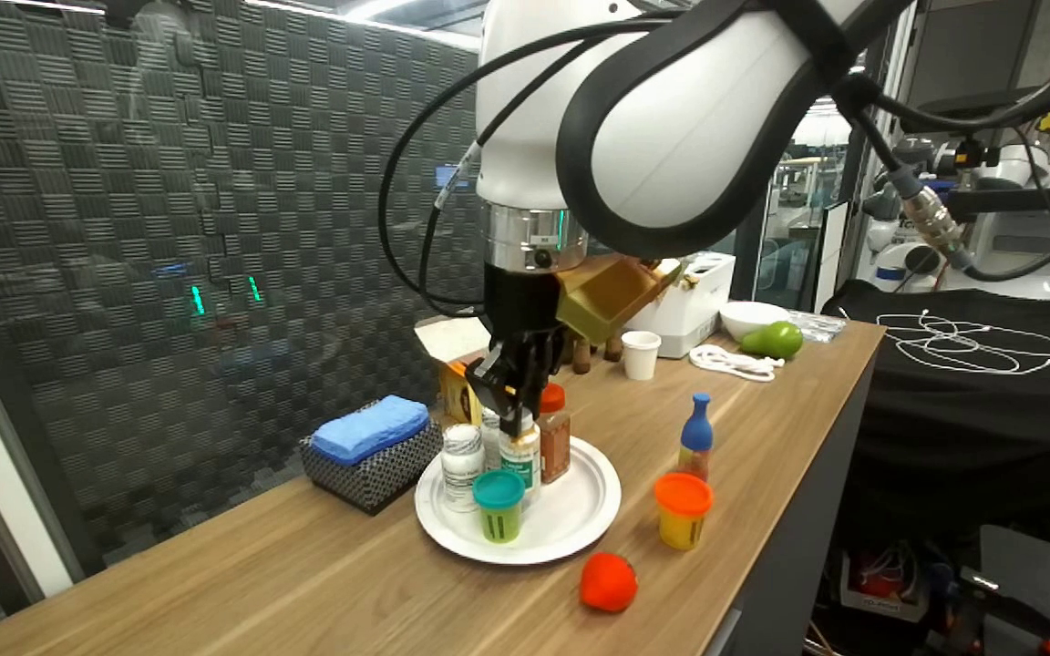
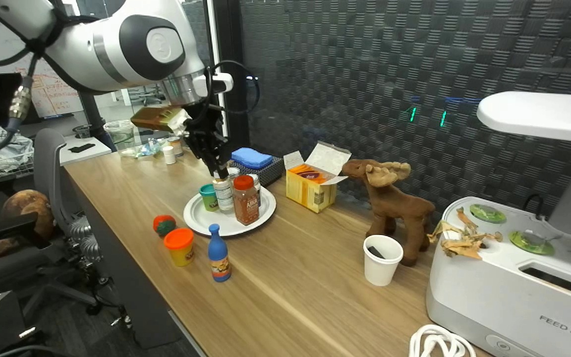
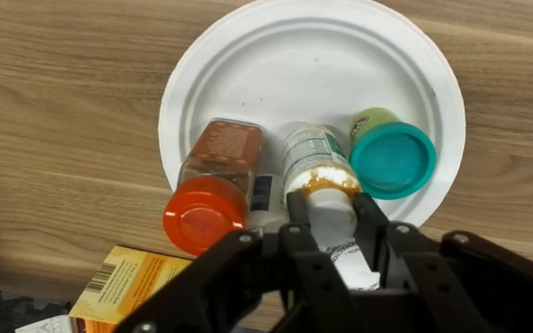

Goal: Put the bottles on the tray

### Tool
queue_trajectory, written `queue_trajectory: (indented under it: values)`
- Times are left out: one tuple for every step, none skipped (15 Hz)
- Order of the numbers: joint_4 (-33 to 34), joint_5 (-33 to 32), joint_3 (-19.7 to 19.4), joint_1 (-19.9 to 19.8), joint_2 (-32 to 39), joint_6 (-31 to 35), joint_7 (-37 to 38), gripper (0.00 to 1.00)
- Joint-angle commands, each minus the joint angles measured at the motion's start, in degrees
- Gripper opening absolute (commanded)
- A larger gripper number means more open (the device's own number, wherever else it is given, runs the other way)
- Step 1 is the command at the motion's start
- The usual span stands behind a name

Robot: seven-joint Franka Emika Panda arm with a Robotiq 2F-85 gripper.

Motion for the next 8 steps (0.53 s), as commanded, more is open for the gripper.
queue_trajectory:
  values:
    - [1.76, 2.85, -0.45, -0.01, 1.18, 1.11, -1.02, 0.10]
    - [1.90, 2.91, -0.64, 0.08, 1.35, 1.42, -0.81, 0.10]
    - [2.05, 3.03, -0.77, 0.12, 1.51, 1.76, -0.76, 0.10]
    - [2.18, 2.85, -0.96, 0.20, 1.60, 2.01, -0.56, 0.10]
    - [2.35, 2.68, -1.12, 0.25, 1.71, 2.20, -0.47, 0.10]
    - [2.52, 2.36, -1.32, 0.35, 1.74, 2.30, -0.25, 0.10]
    - [2.62, 2.21, -1.47, 0.39, 1.79, 2.47, -0.16, 0.10]
    - [2.73, 2.23, -1.55, 0.37, 1.85, 2.46, -0.26, 0.10]
